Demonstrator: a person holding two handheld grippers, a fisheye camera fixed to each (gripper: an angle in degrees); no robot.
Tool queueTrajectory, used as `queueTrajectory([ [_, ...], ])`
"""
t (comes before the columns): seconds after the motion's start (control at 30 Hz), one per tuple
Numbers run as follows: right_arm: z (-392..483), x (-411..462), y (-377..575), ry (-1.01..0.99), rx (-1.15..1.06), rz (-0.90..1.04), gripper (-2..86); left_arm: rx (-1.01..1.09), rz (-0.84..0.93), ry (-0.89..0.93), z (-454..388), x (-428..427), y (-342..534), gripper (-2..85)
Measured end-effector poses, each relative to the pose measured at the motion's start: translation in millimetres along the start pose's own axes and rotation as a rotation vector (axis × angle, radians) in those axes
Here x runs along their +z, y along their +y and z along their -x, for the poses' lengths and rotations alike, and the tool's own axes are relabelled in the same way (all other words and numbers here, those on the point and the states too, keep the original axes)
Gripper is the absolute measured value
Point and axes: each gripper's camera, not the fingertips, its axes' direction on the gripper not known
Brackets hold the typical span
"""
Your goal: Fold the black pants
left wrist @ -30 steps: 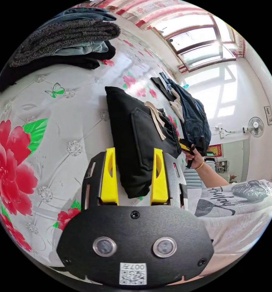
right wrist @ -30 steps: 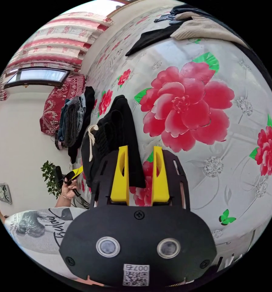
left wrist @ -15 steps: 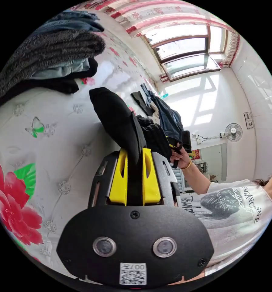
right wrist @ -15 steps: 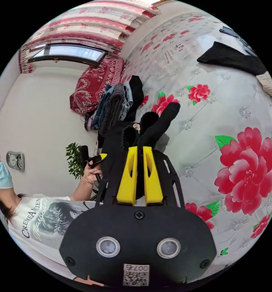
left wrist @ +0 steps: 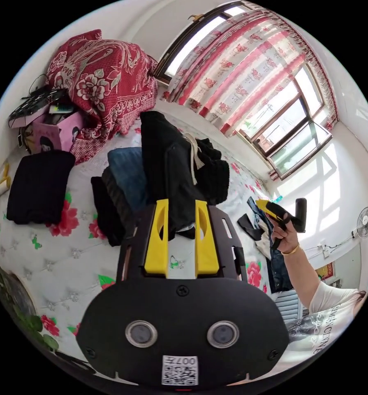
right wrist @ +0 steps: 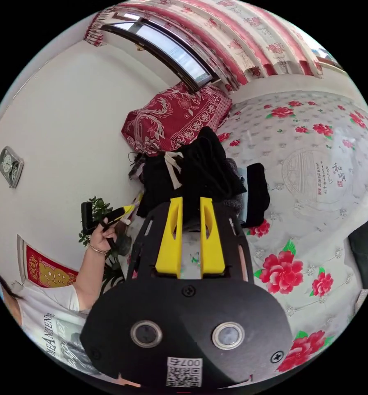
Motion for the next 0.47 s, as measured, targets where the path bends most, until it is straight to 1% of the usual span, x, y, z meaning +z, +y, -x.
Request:
queueTrajectory([
  [0.07, -8.0, 41.3, 51.4, 0.096, -0.028, 0.084, 5.5, -0.016, 0.029, -0.001, 7.2, 15.5, 36.7, 8.9],
  [0.13, -28.8, 86.3, 141.5, 0.246, -0.047, 0.275, 6.0, -0.02, 0.149, -0.037, 7.4, 45.3, 95.9, 8.9],
  [0.17, -34.2, 93.3, 166.2, 0.289, -0.049, 0.321, 6.2, -0.019, 0.184, -0.057, 5.3, 53.2, 111.7, 8.9],
  [0.2, -43.5, 101.1, 217.0, 0.369, -0.062, 0.413, 6.4, -0.009, 0.261, -0.092, -1.7, 69.0, 142.8, 8.9],
  [0.23, -51.3, 100.9, 263.7, 0.44, -0.063, 0.488, 6.6, 0.007, 0.34, -0.122, -11.6, 84.1, 171.8, 8.9],
  [0.27, -54.6, 98.3, 285.2, 0.467, -0.061, 0.521, 6.7, 0.012, 0.375, -0.138, -17.3, 91.3, 185.3, 8.8],
  [0.33, -61.7, 81.2, 356.7, 0.562, -0.066, 0.632, 7.0, 0.06, 0.504, -0.165, -46.6, 120.0, 227.6, 8.2],
  [0.37, -62.6, 76.4, 370.9, 0.585, -0.065, 0.652, 7.0, 0.076, 0.533, -0.165, -55.1, 127.4, 234.9, 8.2],
  [0.43, -64.0, 64.6, 416.1, 0.638, -0.066, 0.715, 7.2, 0.174, 0.638, -0.144, -92.9, 159.0, 253.0, 8.2],
  [0.47, -65.0, 64.5, 425.7, 0.642, -0.062, 0.729, 7.2, 0.207, 0.659, -0.142, -102.7, 167.3, 255.8, 8.3],
])
